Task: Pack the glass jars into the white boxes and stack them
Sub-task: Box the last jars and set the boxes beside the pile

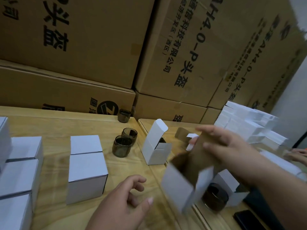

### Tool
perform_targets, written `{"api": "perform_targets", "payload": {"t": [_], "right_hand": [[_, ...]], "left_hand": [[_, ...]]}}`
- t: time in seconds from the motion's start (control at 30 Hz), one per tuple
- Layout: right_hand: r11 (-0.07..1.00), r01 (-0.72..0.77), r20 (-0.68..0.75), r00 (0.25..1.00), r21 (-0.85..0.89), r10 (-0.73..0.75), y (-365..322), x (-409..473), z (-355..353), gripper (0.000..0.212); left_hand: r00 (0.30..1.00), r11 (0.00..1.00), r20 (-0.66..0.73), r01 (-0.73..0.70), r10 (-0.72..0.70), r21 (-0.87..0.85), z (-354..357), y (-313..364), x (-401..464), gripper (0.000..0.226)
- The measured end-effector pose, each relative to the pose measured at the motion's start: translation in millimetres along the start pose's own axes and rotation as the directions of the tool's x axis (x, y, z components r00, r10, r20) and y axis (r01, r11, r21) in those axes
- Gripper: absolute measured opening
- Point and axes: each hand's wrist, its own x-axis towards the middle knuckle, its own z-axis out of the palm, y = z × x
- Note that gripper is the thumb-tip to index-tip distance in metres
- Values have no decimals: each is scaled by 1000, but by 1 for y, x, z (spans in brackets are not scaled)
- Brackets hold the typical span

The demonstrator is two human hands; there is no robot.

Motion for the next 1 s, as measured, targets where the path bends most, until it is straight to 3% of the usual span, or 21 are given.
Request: {"api": "perform_targets", "payload": {"t": [0.1, 0.2, 0.37, 0.5, 0.57, 0.63, 0.7, 0.77, 0.83, 0.87, 0.93, 1.0], "right_hand": [[996, -18, -378, 925, 86, 49, -4, 55, -34, 47], [980, -68, -571, 804, 187, 164, 2, 105, -49, 61], [918, -268, -520, 762, 291, 387, 36, 150, -17, 72], [878, -472, -502, 741, 84, 446, 67, 159, 18, 61], [841, -538, -509, 708, 61, 490, 73, 159, 30, 57], [853, -518, -601, 704, -69, 379, 65, 156, 39, 64], [925, -239, -656, 755, -296, -15, 39, 147, 51, 59], [882, 204, -527, 736, -425, -424, 0, 134, 73, 40], [754, 495, -247, 740, -431, -626, -32, 120, 102, 26], [719, 539, -73, 776, -438, -626, -42, 115, 120, 24], [689, 508, 207, 855, -516, -476, -45, 114, 156, 29], [692, 389, 313, 919, -608, -241, -37, 118, 187, 38]], "left_hand": [[1000, 1000, 5, -2, 2, 3, 0, -2, 2, 61], [1000, 1000, 17, 6, -6, 3, 0, -6, 4, 59], [1000, 1000, 19, 11, -11, 4, 2, -10, 8, 57], [1000, 1000, 17, 19, -19, 6, 1, -10, 9, 56], [999, 1000, 25, 26, -26, 2, 0, -8, 8, 55], [999, 1000, 31, 27, -27, -7, 0, -7, 7, 53], [999, 999, 34, 30, -29, -16, -1, -5, 7, 52], [999, 999, 32, 33, -32, -8, -2, -4, 6, 51], [999, 999, 27, 36, -36, -1, -2, -3, 6, 53], [999, 999, 24, 38, -38, -2, -2, -3, 6, 54], [999, 999, 29, 41, -40, -9, -3, -2, 6, 53], [998, 998, 38, 55, -55, -18, -4, 0, 6, 50]]}}
